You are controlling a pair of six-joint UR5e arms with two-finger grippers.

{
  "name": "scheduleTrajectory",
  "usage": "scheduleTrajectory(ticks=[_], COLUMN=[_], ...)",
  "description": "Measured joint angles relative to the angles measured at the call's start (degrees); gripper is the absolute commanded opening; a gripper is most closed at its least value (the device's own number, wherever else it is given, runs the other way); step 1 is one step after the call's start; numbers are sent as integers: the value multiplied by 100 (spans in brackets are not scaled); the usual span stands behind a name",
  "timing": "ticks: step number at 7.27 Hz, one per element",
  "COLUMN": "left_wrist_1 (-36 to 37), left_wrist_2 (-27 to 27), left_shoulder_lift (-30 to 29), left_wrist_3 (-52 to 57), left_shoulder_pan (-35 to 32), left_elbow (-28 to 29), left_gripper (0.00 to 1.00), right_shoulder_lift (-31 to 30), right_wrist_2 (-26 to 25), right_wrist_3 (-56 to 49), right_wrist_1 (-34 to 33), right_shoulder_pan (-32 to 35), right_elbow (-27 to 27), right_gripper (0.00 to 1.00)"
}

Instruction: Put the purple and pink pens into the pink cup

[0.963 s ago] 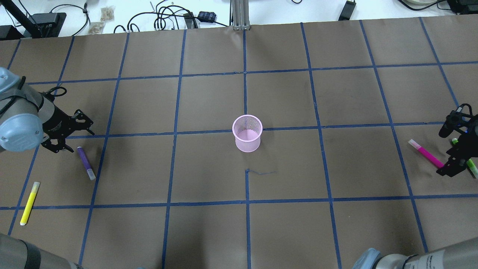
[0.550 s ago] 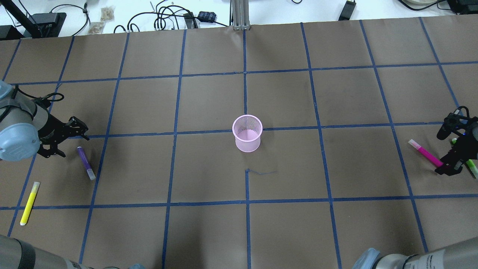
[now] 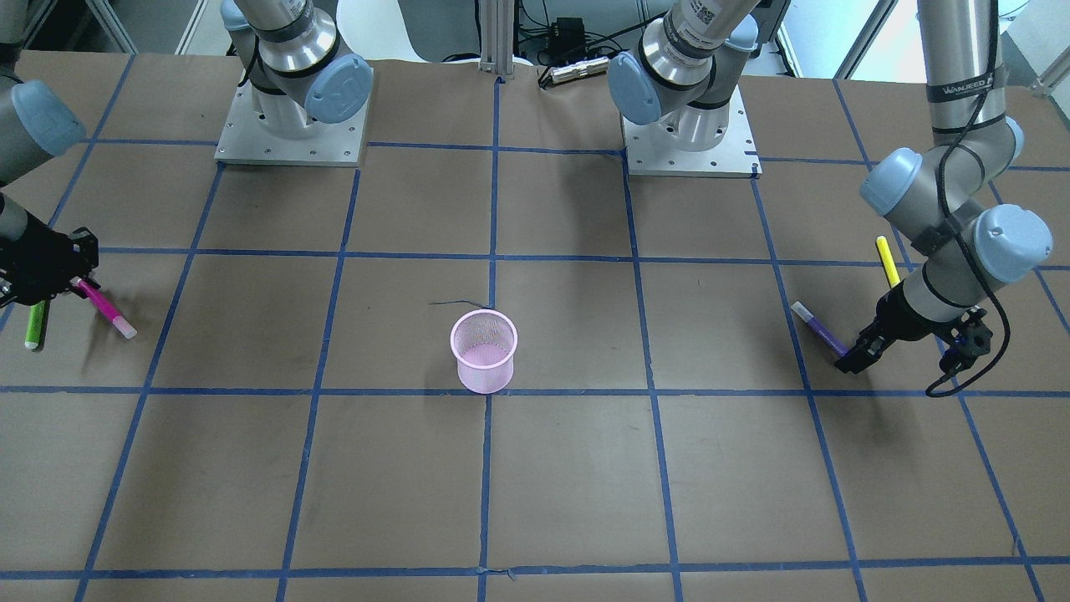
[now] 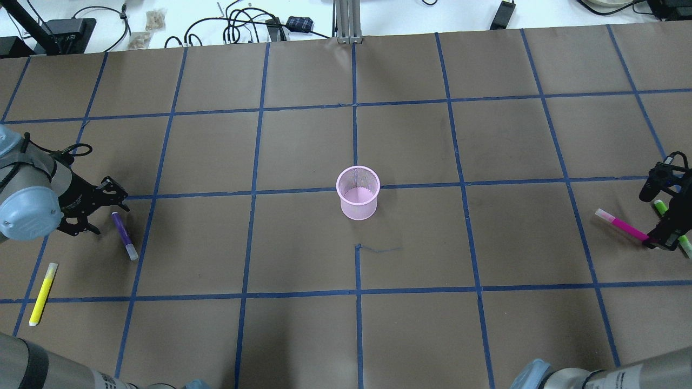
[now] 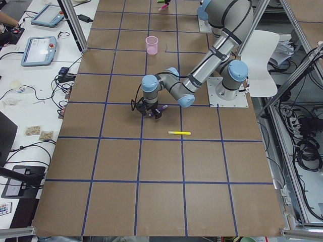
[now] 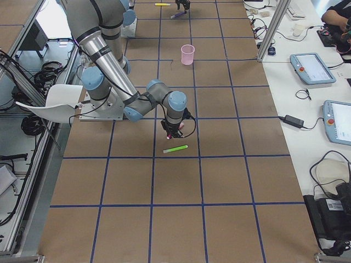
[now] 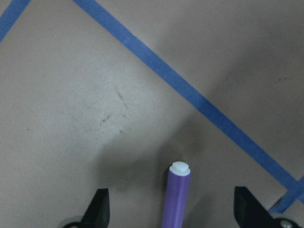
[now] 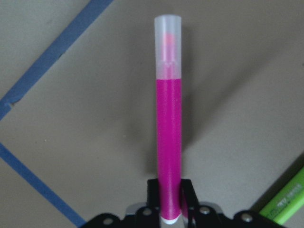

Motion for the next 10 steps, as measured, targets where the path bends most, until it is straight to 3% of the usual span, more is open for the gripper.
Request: scheduleTrajectory(ticks=[3, 4, 5, 8, 10], left_wrist_1=[-22, -38, -42, -71, -103], left_wrist_2=[-42, -54, -64, -107, -311], left_shoulder_lift=[-52, -86, -107, 20, 301], left_wrist_3=[30, 54, 79, 94, 91], left_shoulder_pan=[0, 0, 0, -76, -125], left_elbow=[34, 44, 58, 122, 136], left_gripper=[23, 10, 4, 0, 0], right_shoulder_lift=[-694, -877, -961, -943, -784], right_wrist_2=[-105, -225, -419, -1004, -1230], right_wrist_3=[53, 205, 486, 1923, 2977], right_wrist_1=[534, 911, 1370, 2926, 3250], right_shoulder_pan=[293, 656, 1154, 2956, 4150], right_elbow=[-317, -612, -1051, -2302, -2714], right_gripper=[0, 0, 0, 0, 0])
